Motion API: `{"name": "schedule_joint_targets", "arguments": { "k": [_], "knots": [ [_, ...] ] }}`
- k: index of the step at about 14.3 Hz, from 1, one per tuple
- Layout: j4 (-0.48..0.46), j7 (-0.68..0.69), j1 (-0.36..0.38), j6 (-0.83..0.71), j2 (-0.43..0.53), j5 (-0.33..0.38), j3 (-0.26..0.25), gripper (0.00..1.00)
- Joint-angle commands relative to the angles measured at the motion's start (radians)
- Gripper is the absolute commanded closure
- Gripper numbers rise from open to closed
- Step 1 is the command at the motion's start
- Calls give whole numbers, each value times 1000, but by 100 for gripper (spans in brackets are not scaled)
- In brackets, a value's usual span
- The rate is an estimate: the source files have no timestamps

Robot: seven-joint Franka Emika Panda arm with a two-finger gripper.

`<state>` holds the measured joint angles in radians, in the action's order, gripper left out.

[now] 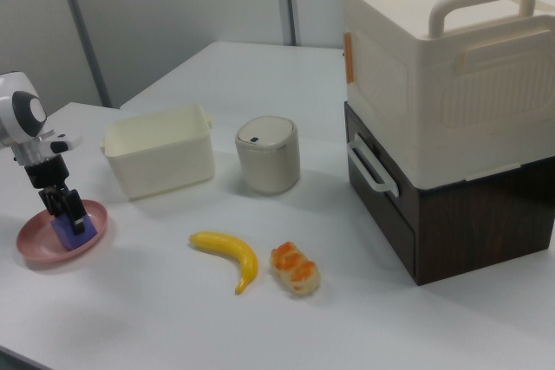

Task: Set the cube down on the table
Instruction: 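Lower the gripper around the purple cube and close on it, then lift the cube off the plate and carry it toward the banana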

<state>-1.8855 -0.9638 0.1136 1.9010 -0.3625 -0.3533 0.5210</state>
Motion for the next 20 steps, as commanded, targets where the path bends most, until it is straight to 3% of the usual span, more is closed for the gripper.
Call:
{"name": "schedule_joint_targets", "arguments": {
  "k": [1, 6, 10, 18, 19, 20],
  "knots": [
    [3, -12, 3, 10, 30, -7, -1, 94],
    [26, 25, -11, -55, 85, 2, -1, 94],
    [71, 42, -83, -97, 83, 24, -21, 95],
    [63, 72, -124, -138, 73, 13, -199, 94],
    [57, 80, -126, -140, 73, 13, -200, 81],
    [57, 80, -126, -151, 74, 8, -202, 62]
  ]
}}
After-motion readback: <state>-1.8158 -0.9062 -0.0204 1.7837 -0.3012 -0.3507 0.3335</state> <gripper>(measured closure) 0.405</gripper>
